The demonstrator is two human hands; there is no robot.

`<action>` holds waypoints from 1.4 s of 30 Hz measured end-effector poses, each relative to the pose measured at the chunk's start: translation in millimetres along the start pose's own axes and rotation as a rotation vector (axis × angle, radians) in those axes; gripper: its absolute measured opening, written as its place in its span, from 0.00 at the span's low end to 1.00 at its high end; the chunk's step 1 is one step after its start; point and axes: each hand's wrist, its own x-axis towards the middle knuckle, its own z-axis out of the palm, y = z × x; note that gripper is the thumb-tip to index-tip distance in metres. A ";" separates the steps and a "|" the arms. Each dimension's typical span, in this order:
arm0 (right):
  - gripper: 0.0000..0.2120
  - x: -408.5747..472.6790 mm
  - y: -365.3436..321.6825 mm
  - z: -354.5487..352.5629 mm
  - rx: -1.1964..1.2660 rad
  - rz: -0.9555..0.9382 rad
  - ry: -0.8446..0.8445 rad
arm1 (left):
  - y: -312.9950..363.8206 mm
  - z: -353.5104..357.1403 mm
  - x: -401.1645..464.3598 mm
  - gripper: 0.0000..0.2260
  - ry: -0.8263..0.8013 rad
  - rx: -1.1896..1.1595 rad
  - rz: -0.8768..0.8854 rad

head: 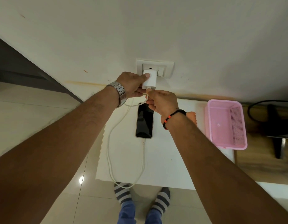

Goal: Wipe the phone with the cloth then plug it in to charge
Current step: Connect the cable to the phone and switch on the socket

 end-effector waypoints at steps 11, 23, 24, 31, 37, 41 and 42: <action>0.09 7.5 9.1 -36.7 -0.404 -0.379 0.111 | -36.3 -52.0 -14.8 0.12 0.290 0.463 0.387; 0.21 33.9 -26.9 -32.4 -0.550 -0.345 -0.034 | -54.0 -69.3 -14.3 0.16 0.296 0.650 0.318; 0.21 34.3 -26.8 -31.5 -0.550 -0.341 -0.037 | -54.1 -69.5 -14.6 0.16 0.296 0.648 0.316; 0.19 38.3 -32.8 -25.8 -0.525 -0.300 -0.039 | -56.1 -71.9 -15.9 0.17 0.299 0.651 0.300; 0.19 34.4 -32.8 -32.6 -0.519 -0.310 -0.068 | -58.4 -72.6 -18.3 0.17 0.300 0.641 0.287; 0.16 31.5 -24.7 -43.6 -0.531 -0.326 -0.055 | -61.7 -73.1 -18.6 0.16 0.296 0.607 0.264; 0.16 31.0 -22.9 -46.2 -0.523 -0.319 -0.049 | -62.3 -73.7 -18.6 0.16 0.299 0.588 0.256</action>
